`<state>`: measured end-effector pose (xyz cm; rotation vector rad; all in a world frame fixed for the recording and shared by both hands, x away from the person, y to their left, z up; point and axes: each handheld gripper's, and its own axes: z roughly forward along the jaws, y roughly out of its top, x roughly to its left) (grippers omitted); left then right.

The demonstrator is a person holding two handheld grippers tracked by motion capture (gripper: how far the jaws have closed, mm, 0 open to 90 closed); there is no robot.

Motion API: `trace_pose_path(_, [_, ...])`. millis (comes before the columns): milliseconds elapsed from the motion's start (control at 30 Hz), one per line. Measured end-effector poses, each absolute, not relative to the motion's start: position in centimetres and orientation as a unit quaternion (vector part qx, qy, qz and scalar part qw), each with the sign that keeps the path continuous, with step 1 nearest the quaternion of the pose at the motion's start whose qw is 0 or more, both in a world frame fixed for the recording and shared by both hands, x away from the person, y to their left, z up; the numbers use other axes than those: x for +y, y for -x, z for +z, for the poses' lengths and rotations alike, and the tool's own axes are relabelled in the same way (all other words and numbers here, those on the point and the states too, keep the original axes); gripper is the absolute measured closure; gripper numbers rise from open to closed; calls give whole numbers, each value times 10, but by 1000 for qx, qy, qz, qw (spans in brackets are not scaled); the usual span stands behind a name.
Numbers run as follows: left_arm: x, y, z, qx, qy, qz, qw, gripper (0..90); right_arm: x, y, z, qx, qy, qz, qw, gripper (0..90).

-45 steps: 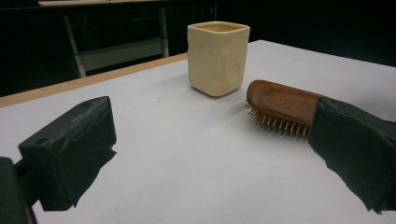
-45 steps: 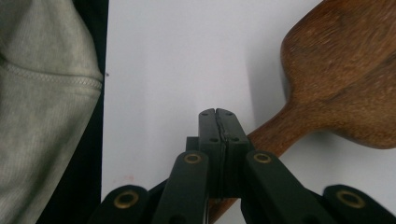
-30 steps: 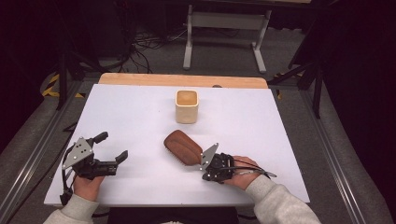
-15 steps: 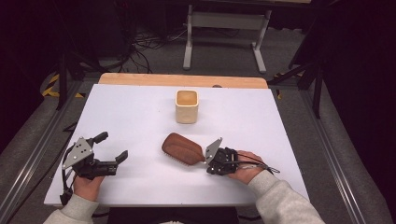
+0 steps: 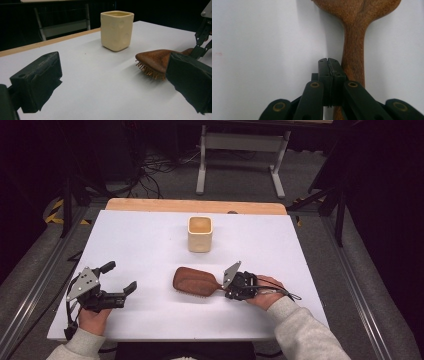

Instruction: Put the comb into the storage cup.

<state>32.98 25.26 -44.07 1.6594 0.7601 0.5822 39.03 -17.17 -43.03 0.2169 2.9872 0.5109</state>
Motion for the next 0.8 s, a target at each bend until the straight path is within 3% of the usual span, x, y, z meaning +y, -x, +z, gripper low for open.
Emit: trace_pose_path(800, [253, -330, -441, 325, -709, 248, 575, 18, -176, -398, -425, 979, -64, 185, 63, 851])
